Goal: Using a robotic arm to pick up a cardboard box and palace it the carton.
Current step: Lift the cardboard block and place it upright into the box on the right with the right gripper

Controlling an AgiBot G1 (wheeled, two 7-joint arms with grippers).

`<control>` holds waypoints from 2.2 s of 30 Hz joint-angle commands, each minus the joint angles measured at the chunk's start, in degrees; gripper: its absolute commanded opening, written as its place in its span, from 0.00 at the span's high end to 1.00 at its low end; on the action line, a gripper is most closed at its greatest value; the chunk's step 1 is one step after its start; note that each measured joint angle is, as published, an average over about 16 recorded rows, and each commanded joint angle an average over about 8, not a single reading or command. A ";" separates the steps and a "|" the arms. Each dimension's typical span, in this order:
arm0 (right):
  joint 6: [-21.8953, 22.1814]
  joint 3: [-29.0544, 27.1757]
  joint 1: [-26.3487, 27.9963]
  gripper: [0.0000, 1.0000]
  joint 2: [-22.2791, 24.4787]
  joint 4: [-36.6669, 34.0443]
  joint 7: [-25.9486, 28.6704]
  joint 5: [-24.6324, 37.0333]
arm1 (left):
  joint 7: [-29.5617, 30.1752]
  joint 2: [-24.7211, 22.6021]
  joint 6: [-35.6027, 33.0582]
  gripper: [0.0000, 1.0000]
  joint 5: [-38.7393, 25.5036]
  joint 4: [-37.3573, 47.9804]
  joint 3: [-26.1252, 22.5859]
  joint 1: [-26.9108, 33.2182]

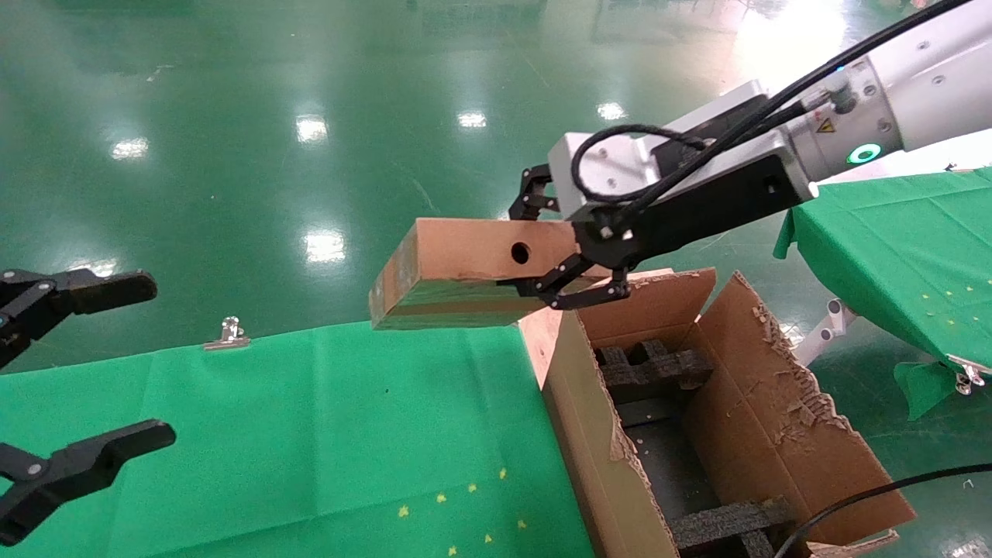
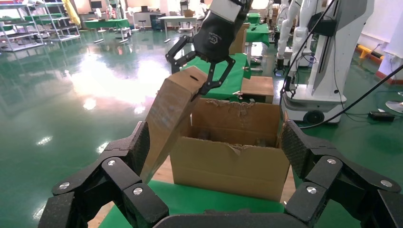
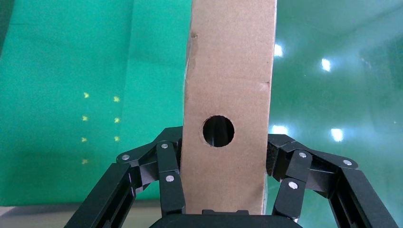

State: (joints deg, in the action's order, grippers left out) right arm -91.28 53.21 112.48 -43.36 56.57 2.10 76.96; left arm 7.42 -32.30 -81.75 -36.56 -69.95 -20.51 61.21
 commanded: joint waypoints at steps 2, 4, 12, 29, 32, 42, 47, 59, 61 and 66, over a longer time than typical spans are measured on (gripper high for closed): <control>0.10 2.56 1.80 1.00 1.01 -1.93 -1.04 -2.27 | 0.00 0.00 0.00 0.00 0.00 0.00 0.00 0.00; 0.12 4.10 2.90 1.00 2.26 -3.16 -1.80 -2.79 | 0.00 0.00 0.00 0.00 0.00 0.00 0.00 0.00; 0.15 10.20 7.17 1.00 9.35 -8.23 -4.66 -2.18 | 0.00 0.00 0.00 0.00 0.00 0.00 0.00 0.00; 0.53 19.56 12.11 1.00 20.95 -17.09 -6.58 0.10 | 0.00 0.00 0.00 0.00 0.01 0.00 0.00 0.00; 0.75 20.27 12.31 1.00 21.59 -17.37 -6.39 -0.11 | 0.00 0.01 0.01 0.00 0.02 0.01 0.00 -0.01; 2.25 20.97 11.04 1.00 21.91 -18.31 -3.61 -0.55 | -0.01 0.01 0.01 0.00 0.03 0.02 0.00 -0.02; 4.74 21.50 8.05 1.00 22.52 -19.99 3.68 -2.46 | -0.01 0.01 0.01 0.00 0.03 0.02 0.00 -0.02; 14.44 22.84 -0.14 1.00 24.77 -19.70 26.93 -6.72 | -0.01 0.01 0.02 0.00 0.03 0.02 0.00 -0.02; 15.36 22.91 -1.07 1.00 25.11 -19.37 29.56 -7.52 | -0.01 0.01 0.02 0.00 0.03 0.02 0.00 -0.02; 16.02 22.92 -2.02 1.00 25.47 -19.02 31.68 -8.56 | -0.01 0.02 0.03 0.00 0.03 0.03 0.00 -0.03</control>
State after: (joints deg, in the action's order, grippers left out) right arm -75.46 76.13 110.81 -18.02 37.42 32.89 68.75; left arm 7.41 -32.28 -81.72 -36.53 -69.92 -20.51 61.18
